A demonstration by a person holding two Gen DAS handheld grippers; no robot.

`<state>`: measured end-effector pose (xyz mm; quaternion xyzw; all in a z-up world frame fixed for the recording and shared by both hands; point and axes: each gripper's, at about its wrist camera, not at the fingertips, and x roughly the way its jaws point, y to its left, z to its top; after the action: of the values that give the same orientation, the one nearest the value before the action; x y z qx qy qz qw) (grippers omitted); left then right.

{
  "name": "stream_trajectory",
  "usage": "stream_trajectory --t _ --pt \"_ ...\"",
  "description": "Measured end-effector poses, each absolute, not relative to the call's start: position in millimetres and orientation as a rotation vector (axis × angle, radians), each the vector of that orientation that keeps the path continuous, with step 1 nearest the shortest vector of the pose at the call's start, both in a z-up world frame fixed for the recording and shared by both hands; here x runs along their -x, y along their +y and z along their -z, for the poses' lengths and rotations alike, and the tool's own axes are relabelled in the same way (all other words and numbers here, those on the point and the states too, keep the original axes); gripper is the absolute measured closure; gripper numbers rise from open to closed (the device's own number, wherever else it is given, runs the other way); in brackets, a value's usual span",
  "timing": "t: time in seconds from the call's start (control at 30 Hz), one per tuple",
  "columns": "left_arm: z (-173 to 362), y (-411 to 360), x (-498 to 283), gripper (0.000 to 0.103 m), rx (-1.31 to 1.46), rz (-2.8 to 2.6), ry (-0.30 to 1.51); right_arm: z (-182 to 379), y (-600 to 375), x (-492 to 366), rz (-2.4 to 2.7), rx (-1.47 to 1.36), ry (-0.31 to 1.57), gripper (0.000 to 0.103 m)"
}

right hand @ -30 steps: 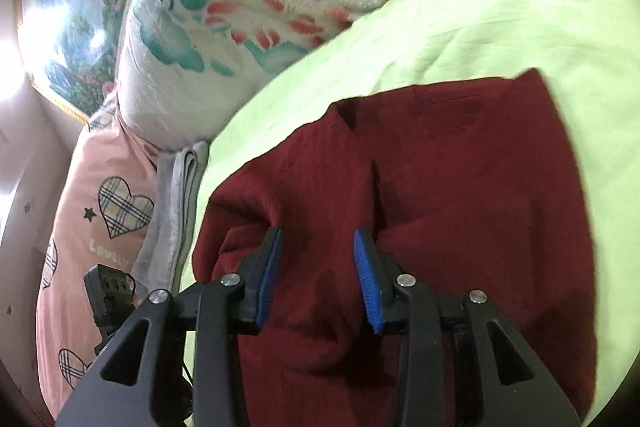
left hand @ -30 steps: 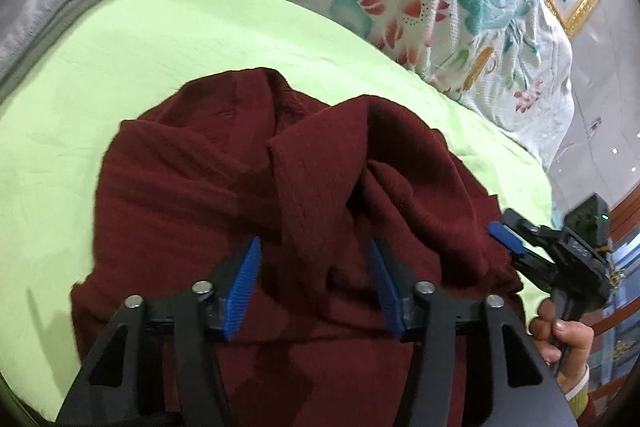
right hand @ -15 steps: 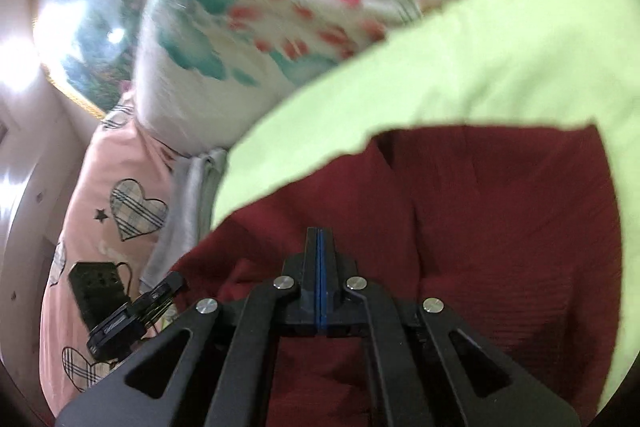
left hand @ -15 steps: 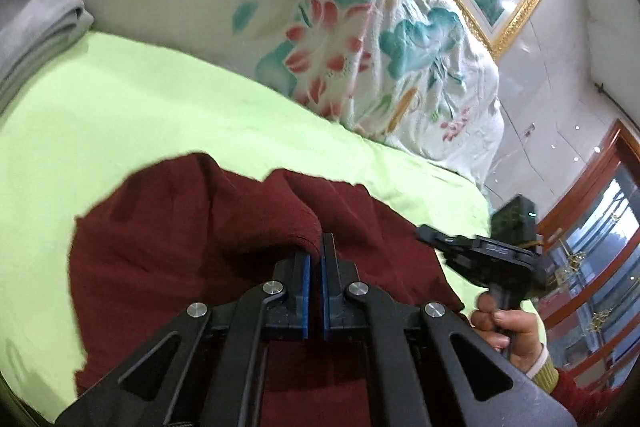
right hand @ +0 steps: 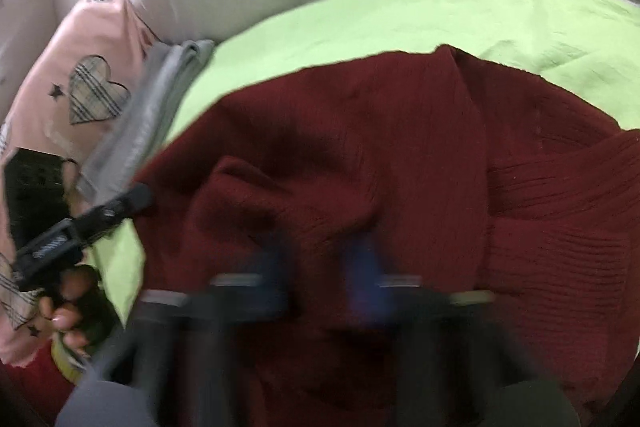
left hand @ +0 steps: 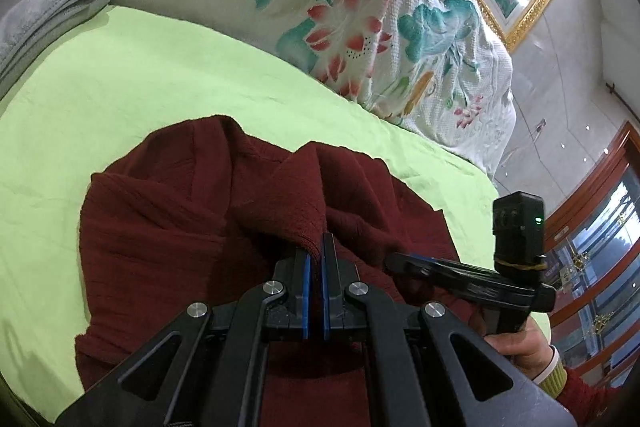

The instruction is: Fold large clothes

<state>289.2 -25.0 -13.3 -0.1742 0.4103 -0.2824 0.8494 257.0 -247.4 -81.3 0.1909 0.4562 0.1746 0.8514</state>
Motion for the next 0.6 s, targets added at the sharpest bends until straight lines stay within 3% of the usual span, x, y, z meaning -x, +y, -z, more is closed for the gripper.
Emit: stream_trajectory --t 0.1,0.33,0.6 --pt "3.7 -30.3 -298.6 0.101 0.340 0.596 0.836 66.3 -265.7 -263.8 -0.382 -0.493 0.879 0.100" --pt "-42.3 -28.5 -319.6 0.101 0.295 0.568 0.630 -4.4 -347.0 -232.0 -0.424 -0.716 0.434 0.100" --pt "21.0 -22.0 -282.0 0.100 0.202 0.551 0.788 67.1 -326.9 -171.6 -0.486 -0.651 0.640 0.100"
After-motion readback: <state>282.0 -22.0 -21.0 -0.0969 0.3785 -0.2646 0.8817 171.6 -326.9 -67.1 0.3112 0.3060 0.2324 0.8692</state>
